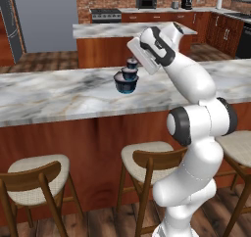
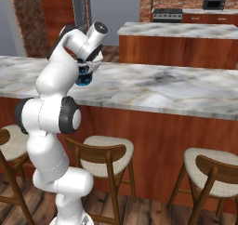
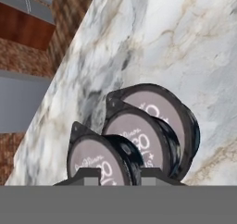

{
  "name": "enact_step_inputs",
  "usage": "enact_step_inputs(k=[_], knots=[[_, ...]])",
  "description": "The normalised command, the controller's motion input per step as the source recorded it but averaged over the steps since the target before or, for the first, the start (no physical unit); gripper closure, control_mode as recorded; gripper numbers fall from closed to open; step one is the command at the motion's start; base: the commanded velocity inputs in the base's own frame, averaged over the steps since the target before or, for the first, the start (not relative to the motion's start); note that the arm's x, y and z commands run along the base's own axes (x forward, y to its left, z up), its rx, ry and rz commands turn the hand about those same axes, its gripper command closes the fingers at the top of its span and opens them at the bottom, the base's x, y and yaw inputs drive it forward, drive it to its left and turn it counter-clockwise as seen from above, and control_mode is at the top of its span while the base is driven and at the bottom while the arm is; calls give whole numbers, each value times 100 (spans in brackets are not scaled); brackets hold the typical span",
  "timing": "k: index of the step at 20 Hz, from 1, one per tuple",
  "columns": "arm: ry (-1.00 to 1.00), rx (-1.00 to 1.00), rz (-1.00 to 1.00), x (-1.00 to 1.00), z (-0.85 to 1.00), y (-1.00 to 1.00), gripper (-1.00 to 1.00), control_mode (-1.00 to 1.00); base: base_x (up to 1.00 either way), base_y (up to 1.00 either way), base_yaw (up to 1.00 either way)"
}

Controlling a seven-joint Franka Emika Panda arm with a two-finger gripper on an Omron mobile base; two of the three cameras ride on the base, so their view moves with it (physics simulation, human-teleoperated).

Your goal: Stack the yogurt containers by placing the smaller containers on top of the larger containers.

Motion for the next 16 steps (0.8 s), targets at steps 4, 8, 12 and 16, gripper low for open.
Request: enact_step_inputs(k=[4,8,12,16], knots=[[0,0,0,3,-6,1,100,-100,0,0,0],[0,0,0,0,-7,0,100,-100,0,0,0],[0,0,0,0,-4,0,100,-100,0,0,0],[0,0,0,0,-4,0,100,-100,0,0,0]])
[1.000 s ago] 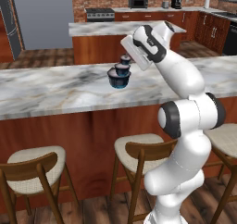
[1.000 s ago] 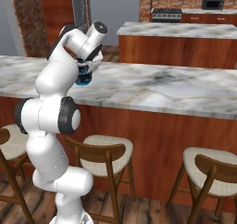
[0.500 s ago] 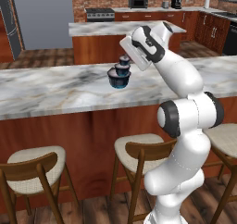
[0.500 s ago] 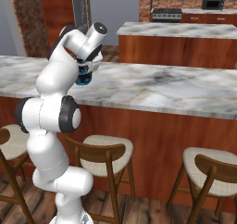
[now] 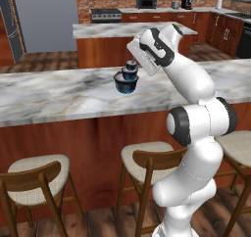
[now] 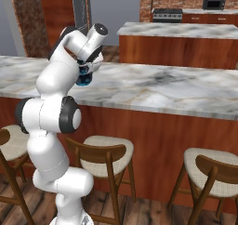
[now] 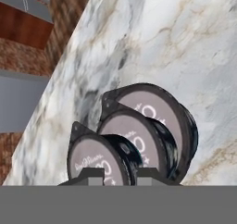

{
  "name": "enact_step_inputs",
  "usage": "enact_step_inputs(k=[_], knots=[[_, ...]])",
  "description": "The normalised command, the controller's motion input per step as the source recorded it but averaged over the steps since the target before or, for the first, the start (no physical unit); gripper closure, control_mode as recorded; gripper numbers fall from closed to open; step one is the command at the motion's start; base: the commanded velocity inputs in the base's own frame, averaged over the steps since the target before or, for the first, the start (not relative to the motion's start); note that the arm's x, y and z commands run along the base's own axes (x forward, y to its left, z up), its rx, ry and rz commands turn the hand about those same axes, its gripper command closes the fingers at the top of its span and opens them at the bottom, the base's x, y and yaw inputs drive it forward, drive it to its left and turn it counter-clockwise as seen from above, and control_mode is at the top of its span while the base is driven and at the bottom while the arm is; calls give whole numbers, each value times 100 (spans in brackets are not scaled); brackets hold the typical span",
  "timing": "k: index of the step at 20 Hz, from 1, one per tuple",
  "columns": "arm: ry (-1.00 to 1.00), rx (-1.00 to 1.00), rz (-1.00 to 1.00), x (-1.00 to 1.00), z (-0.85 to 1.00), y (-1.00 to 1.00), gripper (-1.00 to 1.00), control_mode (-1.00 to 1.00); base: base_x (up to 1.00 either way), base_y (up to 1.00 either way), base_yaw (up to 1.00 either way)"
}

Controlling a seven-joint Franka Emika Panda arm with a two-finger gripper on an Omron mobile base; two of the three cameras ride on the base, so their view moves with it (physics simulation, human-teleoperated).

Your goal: Stack the yogurt containers by placing the smaller containers on top of the larger containers.

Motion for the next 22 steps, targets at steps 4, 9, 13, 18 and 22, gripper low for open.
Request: enact_step_inputs(k=[4,9,13,18,22], knots=[[0,0,0,0,-4,0,100,-100,0,0,0],[0,0,0,3,-10,0,100,-100,0,0,0],[0,0,0,9,-12,2,100,-100,0,0,0],[0,0,0,10,-9,0,100,-100,0,0,0],[0,0,0,1,-9,2,100,-100,0,0,0]])
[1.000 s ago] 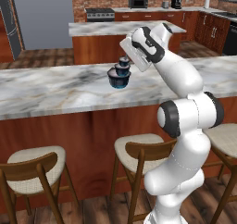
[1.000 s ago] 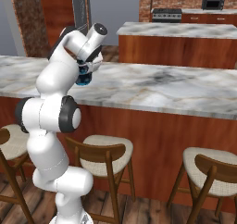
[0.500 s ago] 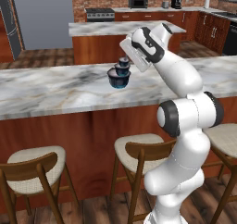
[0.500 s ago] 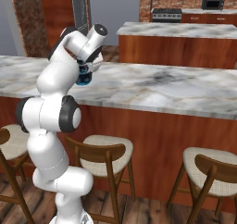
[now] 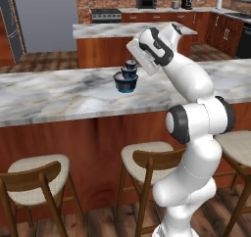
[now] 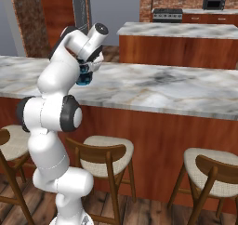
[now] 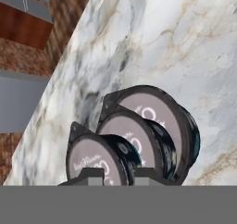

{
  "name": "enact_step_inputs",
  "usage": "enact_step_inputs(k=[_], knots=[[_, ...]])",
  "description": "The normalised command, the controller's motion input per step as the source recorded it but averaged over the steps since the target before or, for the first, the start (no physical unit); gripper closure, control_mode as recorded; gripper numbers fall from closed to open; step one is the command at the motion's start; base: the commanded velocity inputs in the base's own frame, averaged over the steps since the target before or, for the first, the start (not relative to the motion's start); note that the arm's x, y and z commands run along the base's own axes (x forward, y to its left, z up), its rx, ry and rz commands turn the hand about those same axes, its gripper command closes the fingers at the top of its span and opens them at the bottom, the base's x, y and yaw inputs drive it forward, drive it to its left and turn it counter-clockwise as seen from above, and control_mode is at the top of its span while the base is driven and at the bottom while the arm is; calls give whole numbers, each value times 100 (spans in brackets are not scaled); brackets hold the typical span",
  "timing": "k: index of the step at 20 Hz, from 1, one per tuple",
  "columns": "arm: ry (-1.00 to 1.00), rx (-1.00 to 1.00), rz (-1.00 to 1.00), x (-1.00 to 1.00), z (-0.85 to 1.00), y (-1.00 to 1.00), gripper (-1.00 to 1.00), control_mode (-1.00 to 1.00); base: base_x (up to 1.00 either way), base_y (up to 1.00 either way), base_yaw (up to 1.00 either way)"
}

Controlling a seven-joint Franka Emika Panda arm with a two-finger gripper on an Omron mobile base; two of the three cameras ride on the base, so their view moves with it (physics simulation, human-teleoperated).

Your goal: Stack the yogurt containers by placing the smaller containers on top of the larger containers.

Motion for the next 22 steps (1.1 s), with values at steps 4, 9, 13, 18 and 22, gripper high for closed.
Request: enact_step_inputs(k=[4,9,13,18,22], knots=[[0,0,0,0,-3,4,-100,-100,0,0,0],[0,0,0,0,0,0,-100,-100,0,0,0],[0,0,0,0,0,0,-100,-100,0,0,0],[-1,0,0,-16,5,0,-100,-100,0,0,0],[-3,0,0,-53,24,-5,-100,-100,0,0,0]])
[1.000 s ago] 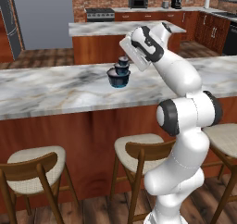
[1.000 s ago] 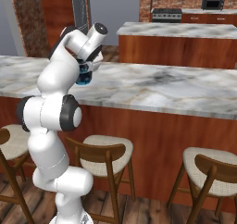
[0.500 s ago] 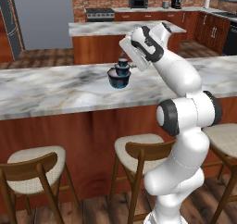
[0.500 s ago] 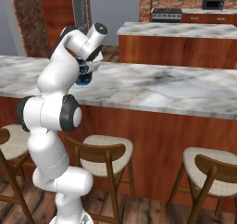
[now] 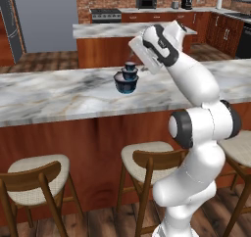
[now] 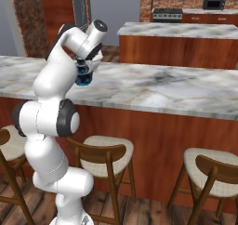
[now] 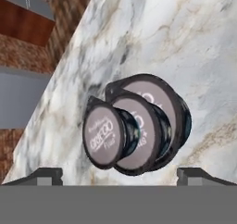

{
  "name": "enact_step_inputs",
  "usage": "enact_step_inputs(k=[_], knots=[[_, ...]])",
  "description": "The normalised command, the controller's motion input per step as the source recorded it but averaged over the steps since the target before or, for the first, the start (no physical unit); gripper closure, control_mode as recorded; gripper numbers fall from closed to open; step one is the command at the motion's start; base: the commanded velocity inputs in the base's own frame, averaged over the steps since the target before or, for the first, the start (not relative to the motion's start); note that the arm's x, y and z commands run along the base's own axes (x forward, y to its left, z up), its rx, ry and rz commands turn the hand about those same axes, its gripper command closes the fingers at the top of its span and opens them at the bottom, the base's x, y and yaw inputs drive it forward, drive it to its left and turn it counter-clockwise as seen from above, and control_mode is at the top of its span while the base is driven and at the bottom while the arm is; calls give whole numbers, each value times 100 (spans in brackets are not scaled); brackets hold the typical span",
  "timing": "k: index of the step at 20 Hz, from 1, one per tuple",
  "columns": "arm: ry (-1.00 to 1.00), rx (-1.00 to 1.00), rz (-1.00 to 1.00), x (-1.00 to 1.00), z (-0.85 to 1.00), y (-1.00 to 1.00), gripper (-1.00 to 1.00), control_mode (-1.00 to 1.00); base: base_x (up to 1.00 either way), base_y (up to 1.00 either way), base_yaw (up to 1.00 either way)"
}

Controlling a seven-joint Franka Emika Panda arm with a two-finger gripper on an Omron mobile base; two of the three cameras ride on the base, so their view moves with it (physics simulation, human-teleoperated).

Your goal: Stack the yogurt containers by placing the smaller containers on top of the larger containers.

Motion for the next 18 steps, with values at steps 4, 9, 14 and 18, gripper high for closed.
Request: enact_step_inputs(k=[4,9,14,18], knots=[[-3,0,0,-83,15,-7,-100,-100,0,0,0],[-24,-6,-8,-98,13,-17,-100,-100,0,0,0],[-29,-12,-7,-100,0,-49,-100,-100,0,0,0],[-16,-39,-2,-99,-4,-22,-100,-100,0,0,0]])
